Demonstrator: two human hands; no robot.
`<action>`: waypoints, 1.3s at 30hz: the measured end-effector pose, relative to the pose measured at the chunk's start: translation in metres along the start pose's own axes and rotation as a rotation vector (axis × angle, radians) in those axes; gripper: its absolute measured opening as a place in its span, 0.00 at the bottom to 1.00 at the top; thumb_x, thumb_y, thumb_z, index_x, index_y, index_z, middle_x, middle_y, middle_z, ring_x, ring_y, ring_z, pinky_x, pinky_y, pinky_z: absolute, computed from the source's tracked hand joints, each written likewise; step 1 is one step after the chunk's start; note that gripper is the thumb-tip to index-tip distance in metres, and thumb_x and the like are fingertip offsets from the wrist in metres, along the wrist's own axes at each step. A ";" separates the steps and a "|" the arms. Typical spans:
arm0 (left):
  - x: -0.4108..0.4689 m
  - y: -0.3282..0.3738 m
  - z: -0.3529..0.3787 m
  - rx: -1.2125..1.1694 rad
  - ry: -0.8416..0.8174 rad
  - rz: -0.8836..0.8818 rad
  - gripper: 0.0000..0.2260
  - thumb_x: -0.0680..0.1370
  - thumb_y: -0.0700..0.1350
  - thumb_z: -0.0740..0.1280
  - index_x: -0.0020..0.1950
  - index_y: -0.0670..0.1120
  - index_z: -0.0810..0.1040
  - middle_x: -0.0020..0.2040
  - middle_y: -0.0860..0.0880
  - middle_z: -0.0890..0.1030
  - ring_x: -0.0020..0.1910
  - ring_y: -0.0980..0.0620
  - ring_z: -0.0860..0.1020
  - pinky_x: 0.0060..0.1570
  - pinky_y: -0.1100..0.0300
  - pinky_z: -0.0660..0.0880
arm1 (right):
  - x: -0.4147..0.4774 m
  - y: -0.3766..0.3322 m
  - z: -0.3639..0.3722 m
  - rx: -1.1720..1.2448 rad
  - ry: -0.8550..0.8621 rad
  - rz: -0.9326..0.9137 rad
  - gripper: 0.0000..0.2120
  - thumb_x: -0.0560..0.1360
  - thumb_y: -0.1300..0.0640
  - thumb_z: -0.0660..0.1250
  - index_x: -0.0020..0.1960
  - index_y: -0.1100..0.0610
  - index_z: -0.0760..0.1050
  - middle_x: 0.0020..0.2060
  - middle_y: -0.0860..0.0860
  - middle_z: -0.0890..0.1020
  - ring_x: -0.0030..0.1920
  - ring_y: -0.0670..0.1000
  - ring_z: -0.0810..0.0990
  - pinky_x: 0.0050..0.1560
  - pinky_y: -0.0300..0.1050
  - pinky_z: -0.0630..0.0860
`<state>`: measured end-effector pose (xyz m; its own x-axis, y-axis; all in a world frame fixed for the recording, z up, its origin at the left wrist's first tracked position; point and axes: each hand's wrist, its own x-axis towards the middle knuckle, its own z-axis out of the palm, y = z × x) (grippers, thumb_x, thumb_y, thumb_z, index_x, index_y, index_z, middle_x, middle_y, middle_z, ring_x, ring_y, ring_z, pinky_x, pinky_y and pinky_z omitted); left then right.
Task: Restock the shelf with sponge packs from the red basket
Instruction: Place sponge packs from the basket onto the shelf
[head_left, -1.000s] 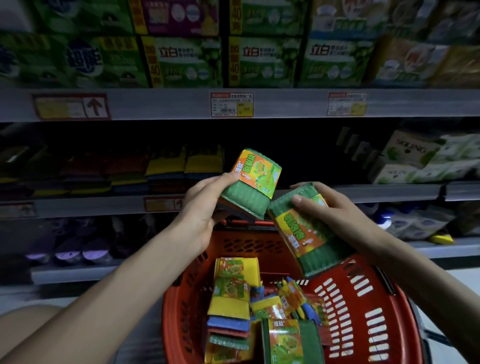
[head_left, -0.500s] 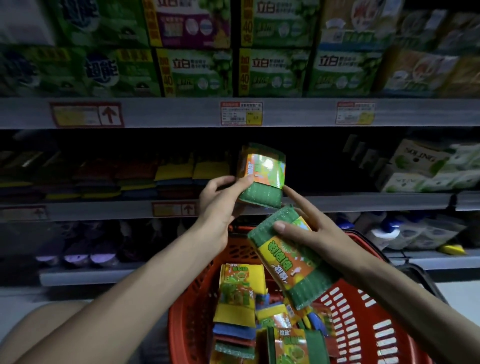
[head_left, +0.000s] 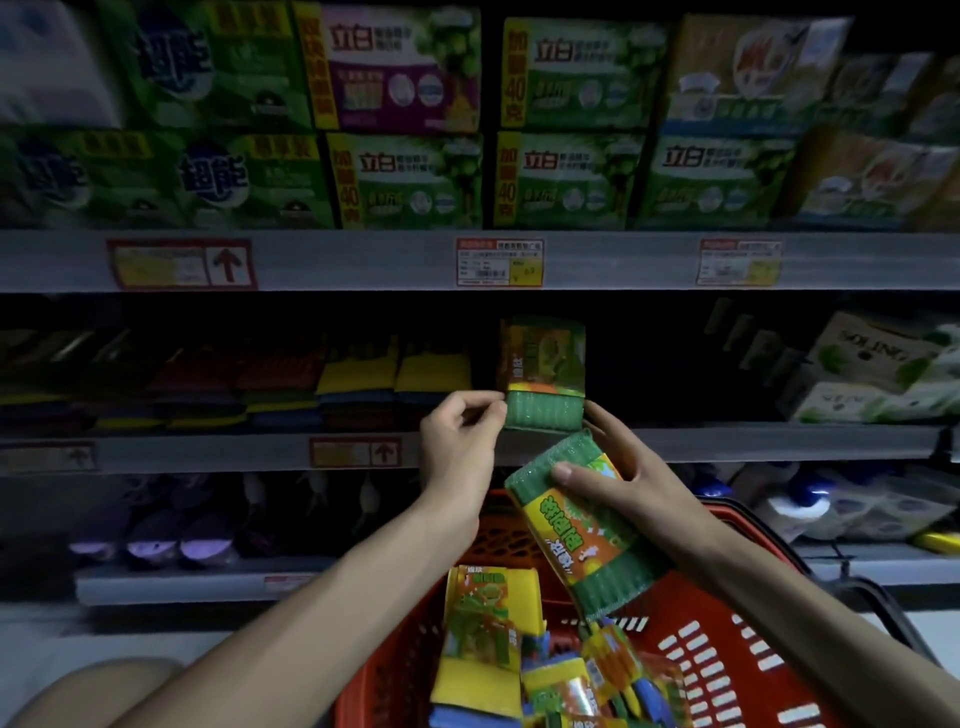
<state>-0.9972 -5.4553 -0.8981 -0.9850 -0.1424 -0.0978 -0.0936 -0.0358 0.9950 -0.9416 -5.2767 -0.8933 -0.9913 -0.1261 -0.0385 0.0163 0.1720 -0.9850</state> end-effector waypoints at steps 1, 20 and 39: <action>0.000 -0.001 0.000 0.000 -0.015 -0.005 0.04 0.81 0.42 0.70 0.54 0.49 0.83 0.52 0.53 0.85 0.52 0.60 0.81 0.46 0.69 0.75 | 0.003 0.002 0.001 -0.002 0.010 0.005 0.37 0.63 0.38 0.80 0.67 0.25 0.65 0.66 0.31 0.76 0.69 0.46 0.77 0.70 0.57 0.75; 0.004 0.006 0.005 0.065 -0.066 -0.121 0.16 0.81 0.40 0.66 0.40 0.59 0.72 0.38 0.58 0.79 0.37 0.61 0.75 0.36 0.67 0.70 | 0.033 0.000 0.010 0.046 0.024 -0.005 0.25 0.72 0.54 0.76 0.62 0.37 0.71 0.55 0.46 0.86 0.50 0.50 0.87 0.46 0.40 0.82; 0.000 0.009 0.006 0.027 -0.007 -0.198 0.11 0.82 0.42 0.64 0.64 0.50 0.73 0.44 0.53 0.76 0.41 0.57 0.74 0.41 0.58 0.70 | 0.039 -0.001 0.014 -0.020 0.002 0.025 0.34 0.68 0.52 0.79 0.68 0.41 0.65 0.61 0.46 0.80 0.53 0.46 0.86 0.47 0.40 0.82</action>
<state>-0.9994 -5.4494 -0.8889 -0.9480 -0.1285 -0.2913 -0.2892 -0.0356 0.9566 -0.9782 -5.2955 -0.8957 -0.9909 -0.1193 -0.0627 0.0385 0.1949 -0.9801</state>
